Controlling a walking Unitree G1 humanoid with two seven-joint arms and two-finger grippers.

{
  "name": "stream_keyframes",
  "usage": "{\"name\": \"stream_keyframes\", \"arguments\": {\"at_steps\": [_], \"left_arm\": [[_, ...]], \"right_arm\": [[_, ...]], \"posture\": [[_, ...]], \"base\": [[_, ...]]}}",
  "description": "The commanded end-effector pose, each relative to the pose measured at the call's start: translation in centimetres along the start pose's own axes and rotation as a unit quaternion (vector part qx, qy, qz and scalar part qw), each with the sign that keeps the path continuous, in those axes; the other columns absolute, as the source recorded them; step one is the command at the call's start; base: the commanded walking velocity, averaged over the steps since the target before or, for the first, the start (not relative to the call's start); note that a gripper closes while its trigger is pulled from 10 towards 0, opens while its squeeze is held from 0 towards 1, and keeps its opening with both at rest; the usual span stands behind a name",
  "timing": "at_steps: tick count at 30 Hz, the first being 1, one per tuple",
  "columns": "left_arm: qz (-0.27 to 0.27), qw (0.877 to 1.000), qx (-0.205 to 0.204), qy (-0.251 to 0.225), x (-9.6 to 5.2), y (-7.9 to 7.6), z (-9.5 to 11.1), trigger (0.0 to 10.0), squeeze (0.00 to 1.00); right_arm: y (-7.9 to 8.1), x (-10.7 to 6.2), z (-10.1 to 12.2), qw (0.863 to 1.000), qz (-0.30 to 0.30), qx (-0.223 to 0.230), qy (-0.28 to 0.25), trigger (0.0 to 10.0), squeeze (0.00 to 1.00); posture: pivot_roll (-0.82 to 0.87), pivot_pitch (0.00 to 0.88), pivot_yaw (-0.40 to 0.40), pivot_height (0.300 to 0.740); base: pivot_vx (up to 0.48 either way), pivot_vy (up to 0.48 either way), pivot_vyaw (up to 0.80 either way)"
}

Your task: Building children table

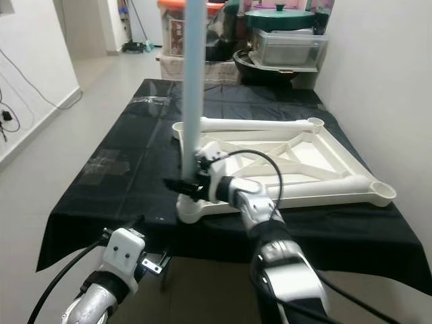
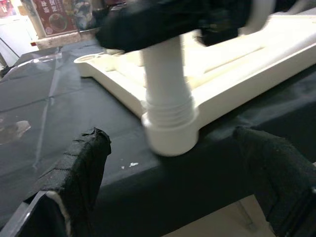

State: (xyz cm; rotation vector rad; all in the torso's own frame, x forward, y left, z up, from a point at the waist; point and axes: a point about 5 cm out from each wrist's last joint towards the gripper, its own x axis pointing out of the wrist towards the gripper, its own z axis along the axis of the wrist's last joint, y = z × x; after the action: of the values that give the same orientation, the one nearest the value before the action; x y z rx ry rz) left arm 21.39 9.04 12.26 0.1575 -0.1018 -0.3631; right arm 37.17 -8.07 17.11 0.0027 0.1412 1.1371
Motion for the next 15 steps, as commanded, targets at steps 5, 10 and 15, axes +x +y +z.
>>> {"name": "stream_keyframes", "arguments": {"at_steps": [5,10,15], "left_arm": [[0.002,1.000,0.001,0.001,-0.4,-0.2,0.0,10.0,0.00],[-0.004,1.000,-0.001,0.003,-0.5,-0.3,-0.2,10.0,0.00],[-0.005,1.000,-0.001,0.003,-0.5,-0.3,-0.2,10.0,0.00]], "right_arm": [[1.2,2.2,0.4,1.000,0.010,0.003,-0.029,0.0,0.00],[-0.5,1.5,-0.5,0.981,-0.186,0.021,-0.054,0.0,0.00],[-1.3,0.8,-0.8,0.964,-0.257,0.029,-0.057,0.0,0.00]], "posture": [[0.11,0.000,-0.081,0.740],[0.09,0.000,-0.070,0.740],[0.09,0.000,-0.069,0.740]], "base": [[0.000,0.000,0.00],[0.000,0.000,0.00],[0.000,0.000,0.00]]}}
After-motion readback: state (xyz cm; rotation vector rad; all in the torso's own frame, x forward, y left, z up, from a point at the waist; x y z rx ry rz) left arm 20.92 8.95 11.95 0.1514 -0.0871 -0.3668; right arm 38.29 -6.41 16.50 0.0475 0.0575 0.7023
